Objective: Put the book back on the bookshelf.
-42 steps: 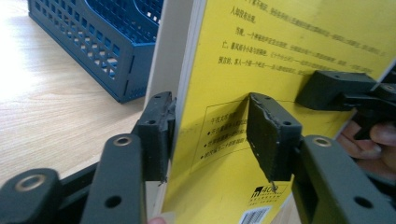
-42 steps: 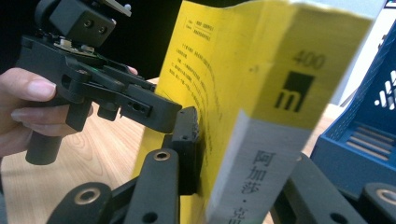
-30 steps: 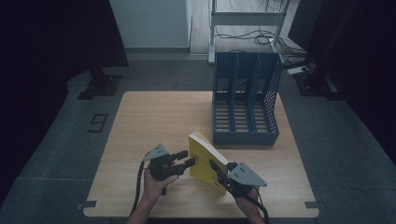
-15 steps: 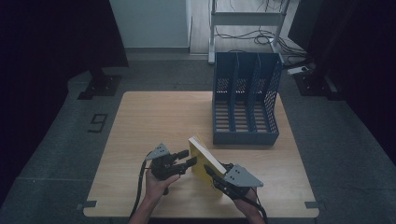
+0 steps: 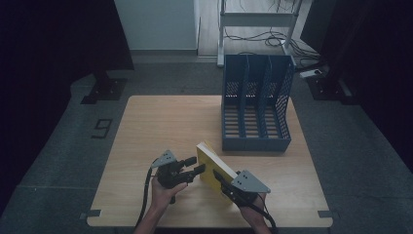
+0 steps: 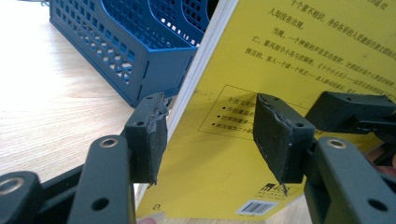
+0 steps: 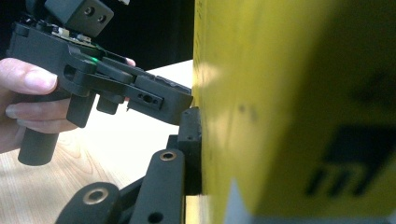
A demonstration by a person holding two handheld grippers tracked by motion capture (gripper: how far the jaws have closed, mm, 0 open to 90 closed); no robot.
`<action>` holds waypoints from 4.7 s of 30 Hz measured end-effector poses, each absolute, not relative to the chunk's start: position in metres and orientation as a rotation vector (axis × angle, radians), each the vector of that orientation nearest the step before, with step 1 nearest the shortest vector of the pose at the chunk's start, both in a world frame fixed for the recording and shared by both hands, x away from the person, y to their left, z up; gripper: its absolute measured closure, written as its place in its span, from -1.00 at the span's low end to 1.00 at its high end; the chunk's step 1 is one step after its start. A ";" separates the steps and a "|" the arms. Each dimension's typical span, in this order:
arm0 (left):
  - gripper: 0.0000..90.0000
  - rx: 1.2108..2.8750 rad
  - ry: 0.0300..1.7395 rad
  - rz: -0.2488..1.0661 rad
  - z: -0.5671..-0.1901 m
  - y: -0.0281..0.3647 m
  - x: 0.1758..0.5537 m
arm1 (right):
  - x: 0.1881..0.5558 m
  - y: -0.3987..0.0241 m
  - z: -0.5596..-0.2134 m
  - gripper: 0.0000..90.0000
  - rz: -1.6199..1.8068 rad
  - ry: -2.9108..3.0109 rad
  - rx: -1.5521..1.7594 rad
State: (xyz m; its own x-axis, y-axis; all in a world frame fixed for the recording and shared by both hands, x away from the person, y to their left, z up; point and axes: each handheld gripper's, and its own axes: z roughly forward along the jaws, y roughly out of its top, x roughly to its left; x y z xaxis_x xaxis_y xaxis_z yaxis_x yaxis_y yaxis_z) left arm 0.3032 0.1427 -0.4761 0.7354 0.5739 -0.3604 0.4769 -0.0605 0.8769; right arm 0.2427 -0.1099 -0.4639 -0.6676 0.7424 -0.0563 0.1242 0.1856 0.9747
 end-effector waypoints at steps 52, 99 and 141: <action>-0.07 1.787 1.017 0.203 -0.510 0.186 0.299 | 0.241 -0.140 -0.449 0.66 1.563 1.755 0.916; -0.07 1.824 1.071 0.170 -0.524 0.196 0.315 | 0.255 -0.176 -0.421 0.66 1.556 1.534 1.018; -0.06 1.797 1.067 0.164 -0.518 0.202 0.314 | 0.302 -0.167 -0.376 0.66 1.503 1.470 1.045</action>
State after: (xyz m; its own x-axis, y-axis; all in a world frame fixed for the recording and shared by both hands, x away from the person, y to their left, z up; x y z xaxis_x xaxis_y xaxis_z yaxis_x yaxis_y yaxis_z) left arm 0.3135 0.2023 -0.5180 0.6017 0.7231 -0.3392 0.5874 -0.1130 0.8013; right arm 0.3023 -0.1669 -0.3765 -0.3639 0.9306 0.0382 0.0175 -0.0342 0.9993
